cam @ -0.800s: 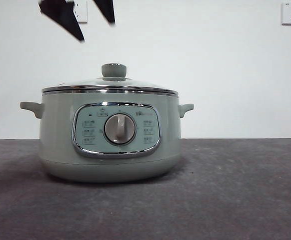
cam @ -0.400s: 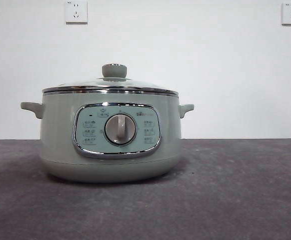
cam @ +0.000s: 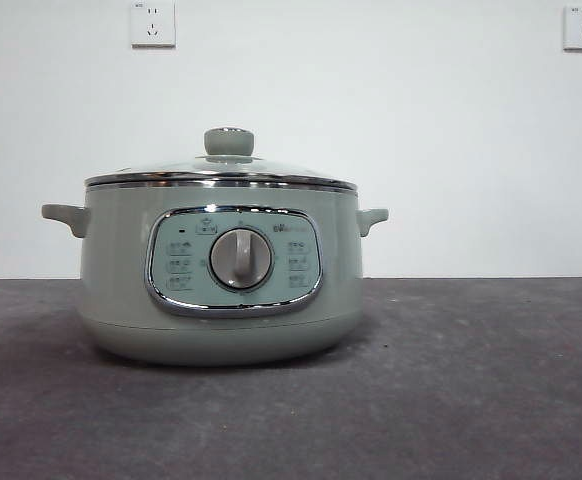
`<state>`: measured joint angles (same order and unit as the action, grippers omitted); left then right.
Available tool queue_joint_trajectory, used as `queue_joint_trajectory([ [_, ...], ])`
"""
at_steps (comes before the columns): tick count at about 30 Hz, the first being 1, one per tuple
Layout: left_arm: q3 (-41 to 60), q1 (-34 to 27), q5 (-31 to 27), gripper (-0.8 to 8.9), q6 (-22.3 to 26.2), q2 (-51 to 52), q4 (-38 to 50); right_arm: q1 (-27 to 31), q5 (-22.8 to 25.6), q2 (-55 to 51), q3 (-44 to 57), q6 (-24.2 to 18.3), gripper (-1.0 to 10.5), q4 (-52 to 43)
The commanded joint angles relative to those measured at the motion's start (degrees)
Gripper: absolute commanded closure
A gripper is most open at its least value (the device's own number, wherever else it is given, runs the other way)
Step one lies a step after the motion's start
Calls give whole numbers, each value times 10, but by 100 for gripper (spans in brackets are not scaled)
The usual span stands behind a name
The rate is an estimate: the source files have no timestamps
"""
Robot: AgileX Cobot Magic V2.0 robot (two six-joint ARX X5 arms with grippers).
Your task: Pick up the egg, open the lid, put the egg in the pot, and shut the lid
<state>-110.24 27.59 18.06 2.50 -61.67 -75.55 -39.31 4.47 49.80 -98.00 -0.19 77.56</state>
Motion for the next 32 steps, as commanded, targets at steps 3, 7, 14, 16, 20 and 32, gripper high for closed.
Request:
queue_joint_trajectory([
  [3, 52, 3, 1, 827, -8, 33, -1, 0, -2, -2, 16, 7, 543, 14],
  [7, 96, 4, 1, 822, -7, 52, -1, 0, -23, -2, 25, 6, 913, 14],
  [14, 127, 4, 1, 822, -6, 54, -1, 0, -48, -2, 42, 7, 958, 14],
  [16, 128, 4, 1, 822, -6, 53, -1, 0, -46, -2, 51, 9, 957, 14],
  [20, 128, 4, 0, 816, -8, 45, -1, 0, -42, 5, 53, 30, 945, 14],
  [32, 127, 4, 1, 816, -8, 11, -1, 0, -33, 28, 53, 30, 945, 14],
])
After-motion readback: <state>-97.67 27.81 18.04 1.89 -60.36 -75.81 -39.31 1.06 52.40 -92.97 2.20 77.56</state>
